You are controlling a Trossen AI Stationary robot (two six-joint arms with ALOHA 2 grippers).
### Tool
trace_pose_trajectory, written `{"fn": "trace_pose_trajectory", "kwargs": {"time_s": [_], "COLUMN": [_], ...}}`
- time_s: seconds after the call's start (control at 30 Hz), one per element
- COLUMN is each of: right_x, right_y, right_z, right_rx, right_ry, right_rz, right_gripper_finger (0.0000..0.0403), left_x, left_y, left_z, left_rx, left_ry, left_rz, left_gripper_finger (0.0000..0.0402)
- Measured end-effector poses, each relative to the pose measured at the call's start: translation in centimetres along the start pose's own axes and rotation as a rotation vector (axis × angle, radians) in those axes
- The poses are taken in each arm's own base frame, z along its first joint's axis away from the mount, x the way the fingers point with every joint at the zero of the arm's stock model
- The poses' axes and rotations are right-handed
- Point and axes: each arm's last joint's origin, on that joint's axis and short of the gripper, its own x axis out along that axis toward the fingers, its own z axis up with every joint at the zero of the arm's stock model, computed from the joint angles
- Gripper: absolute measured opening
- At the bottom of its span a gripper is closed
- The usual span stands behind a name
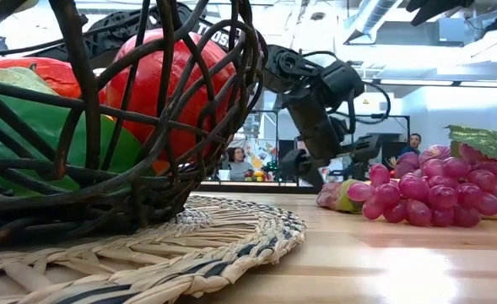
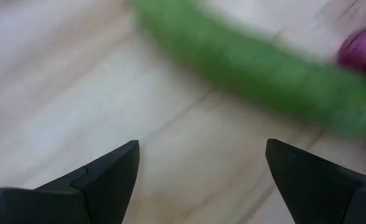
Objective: Build produce basket
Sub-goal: Put the cucumber into the woven basket
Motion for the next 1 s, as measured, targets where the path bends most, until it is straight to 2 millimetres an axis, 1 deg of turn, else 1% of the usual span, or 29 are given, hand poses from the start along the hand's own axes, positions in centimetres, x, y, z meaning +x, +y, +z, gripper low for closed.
{"fn": "trace_pose_trajectory", "kwargs": {"time_s": [0.07,0.13,0.23,0.33,0.4,0.43,0.5,0.6,0.67,0.77,0.9,1.0], "right_x": [0.0,0.0,0.0,0.3,0.9,1.4,2.4,4.2,5.5,7.5,10.7,13.2], "right_y": [0.0,0.0,0.1,0.3,0.3,0.2,0.1,-0.1,-0.2,-0.5,-0.8,-1.2], "right_z": [0.0,0.1,0.1,0.1,-0.3,-0.5,-1.2,-2.0,-2.6,-3.4,-4.2,-4.9], "right_rx": [0.003,0.004,0.008,0.020,0.004,-0.003,-0.007,0.022,0.041,0.075,0.143,0.194], "right_ry": [-0.003,-0.005,-0.010,-0.030,-0.039,-0.041,-0.027,0.005,0.032,0.057,0.073,0.084], "right_rz": [0.002,0.004,0.007,-0.013,-0.075,-0.109,-0.162,-0.217,-0.239,-0.265,-0.188,-0.156], "right_gripper_finger": [0.0255,0.0255,0.0255,0.0255,0.0255,0.0255,0.0255,0.0255,0.0255,0.0255,0.0255,0.0255], "left_x": [0.0,-0.3,-1.1,-2.6,-3.9,-4.9,-7.7,-13.5,-17.1,-22.1,-30.3,-34.8], "left_y": [0.2,0.0,-1.0,-2.6,-3.7,-4.1,-4.5,-5.0,-5.0,-4.6,-3.1,-2.0], "left_z": [-0.5,-0.8,-1.6,-2.6,-2.9,-2.9,-2.5,-1.3,-1.0,-1.1,-0.8,-1.5], "left_rx": [-0.010,-0.001,0.041,0.087,0.151,0.188,0.260,0.356,0.411,0.472,0.465,0.423], "left_ry": [0.054,0.098,0.129,0.179,0.189,0.200,0.206,0.157,0.120,0.090,-0.015,-0.084], "left_rz": [0.013,-0.001,-0.018,-0.073,-0.106,-0.117,-0.109,-0.056,0.000,0.098,0.188,0.255], "left_gripper_finger": [0.0334,0.0334,0.0334,0.0334,0.0334,0.0334,0.0334,0.0334,0.0334,0.0334,0.0334,0.0334]}}
